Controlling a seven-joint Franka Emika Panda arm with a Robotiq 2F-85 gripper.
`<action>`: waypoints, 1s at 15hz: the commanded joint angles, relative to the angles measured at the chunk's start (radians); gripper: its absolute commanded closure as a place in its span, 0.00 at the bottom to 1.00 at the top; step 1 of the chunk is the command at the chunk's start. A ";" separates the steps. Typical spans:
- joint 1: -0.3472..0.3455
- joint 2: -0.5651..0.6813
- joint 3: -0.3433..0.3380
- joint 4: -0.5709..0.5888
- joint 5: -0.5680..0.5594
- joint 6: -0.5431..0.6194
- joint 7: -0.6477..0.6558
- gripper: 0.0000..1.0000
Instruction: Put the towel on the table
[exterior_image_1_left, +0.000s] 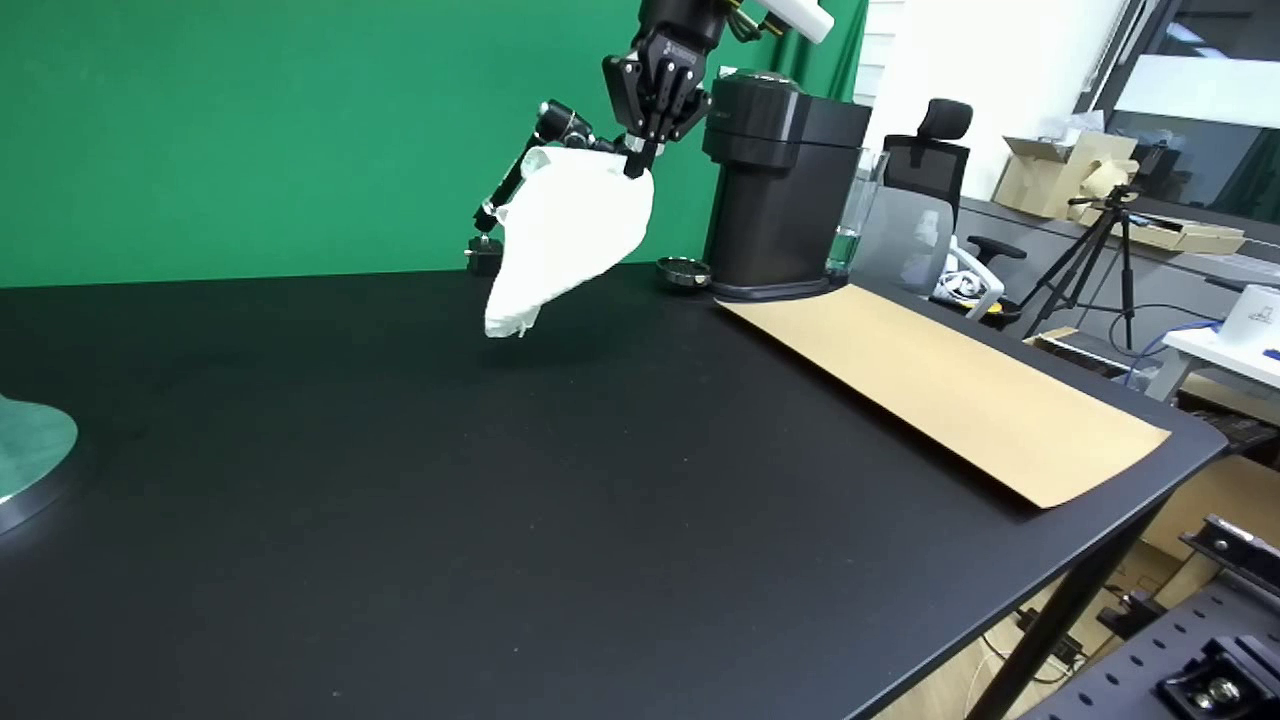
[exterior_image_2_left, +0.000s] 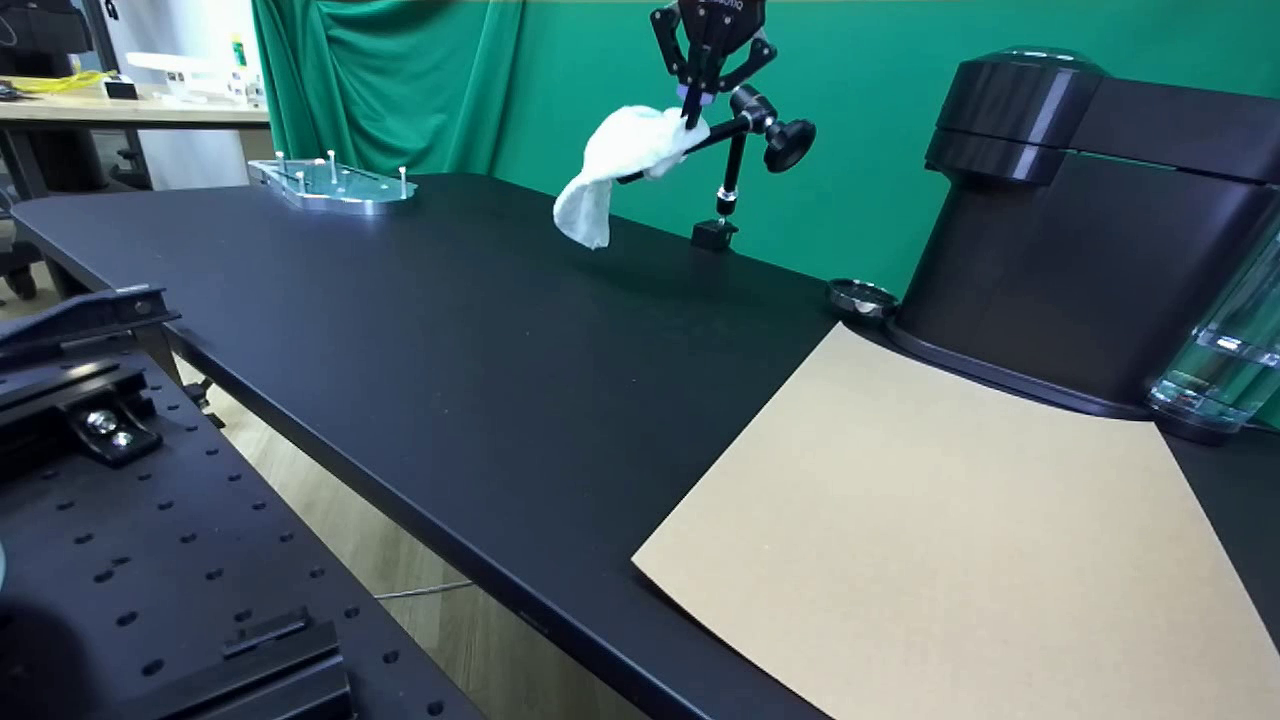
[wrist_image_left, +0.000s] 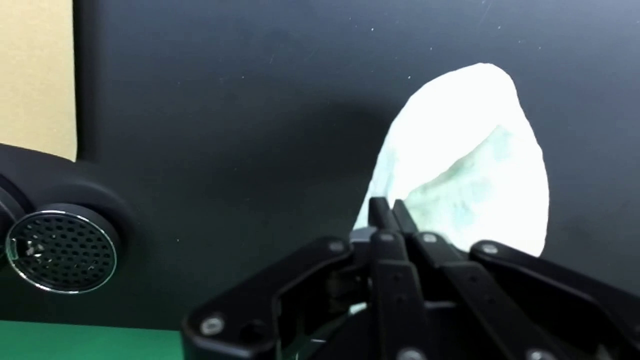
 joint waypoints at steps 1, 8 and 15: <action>-0.018 -0.113 0.008 -0.077 -0.002 -0.016 0.039 1.00; -0.018 -0.393 -0.030 -0.322 -0.041 0.013 0.047 1.00; -0.023 -0.627 -0.065 -0.505 -0.161 0.019 0.116 1.00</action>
